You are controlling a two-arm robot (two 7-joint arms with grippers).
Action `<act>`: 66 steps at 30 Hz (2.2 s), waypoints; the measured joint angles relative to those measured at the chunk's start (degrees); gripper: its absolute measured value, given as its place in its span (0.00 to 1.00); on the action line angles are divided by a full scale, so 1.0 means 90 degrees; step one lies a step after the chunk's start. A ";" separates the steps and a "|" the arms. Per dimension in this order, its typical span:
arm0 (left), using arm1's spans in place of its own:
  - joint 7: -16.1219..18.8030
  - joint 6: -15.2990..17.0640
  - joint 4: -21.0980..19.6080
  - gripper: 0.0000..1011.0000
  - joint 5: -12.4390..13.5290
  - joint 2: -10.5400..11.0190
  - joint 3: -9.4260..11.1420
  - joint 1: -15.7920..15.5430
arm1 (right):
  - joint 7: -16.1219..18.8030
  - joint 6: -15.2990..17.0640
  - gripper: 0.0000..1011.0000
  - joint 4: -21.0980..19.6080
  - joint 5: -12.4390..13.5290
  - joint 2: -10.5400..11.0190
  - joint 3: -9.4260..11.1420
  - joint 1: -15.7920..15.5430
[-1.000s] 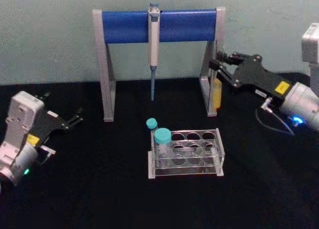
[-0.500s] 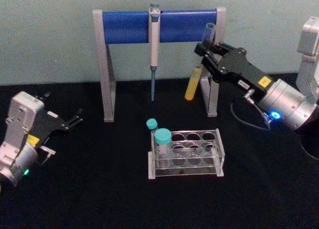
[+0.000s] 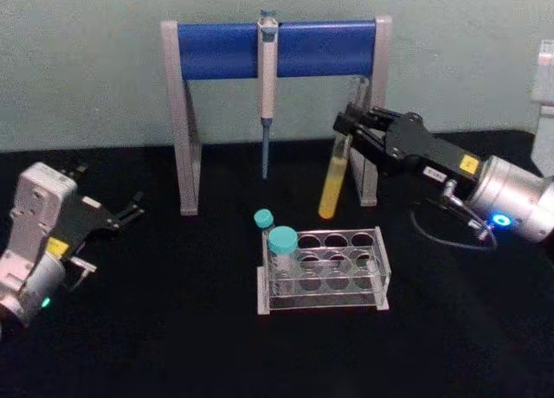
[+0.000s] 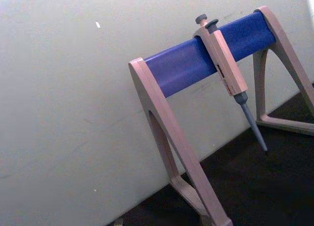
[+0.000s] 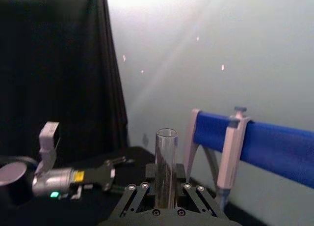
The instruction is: Pick up the test tube from the test tube rack, shake it, then place it back into the test tube rack.
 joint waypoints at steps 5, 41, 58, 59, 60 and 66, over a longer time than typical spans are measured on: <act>0.0000 0.0000 0.0000 0.99 0.0000 0.0000 0.0000 0.0000 | 0.0057 0.0110 0.23 -0.0235 -0.0020 0.0354 -0.0058 -0.0076; 0.0000 0.0000 0.0000 0.99 0.0000 0.0000 0.0000 0.0000 | -0.0931 -0.0561 0.23 -0.0060 -0.0881 -0.0185 0.0150 0.0054; 0.0000 0.0000 0.0000 0.99 0.0000 0.0000 0.0000 0.0000 | -0.0247 -0.0375 0.23 -0.0014 -0.0280 0.0170 -0.0068 0.0010; 0.0000 0.0000 0.0000 0.99 0.0000 0.0000 0.0000 0.0000 | -0.0260 -0.0404 0.23 -0.0014 -0.0284 0.0182 -0.0083 0.0005; 0.0000 0.0000 0.0000 0.99 0.0000 0.0000 0.0000 0.0000 | -0.0260 -0.0404 0.23 -0.0014 -0.0284 0.0182 -0.0083 0.0005; 0.0000 0.0000 0.0000 0.99 0.0000 0.0000 0.0000 0.0000 | -0.0292 -0.0498 0.23 -0.0015 -0.0324 0.0204 -0.0148 0.0000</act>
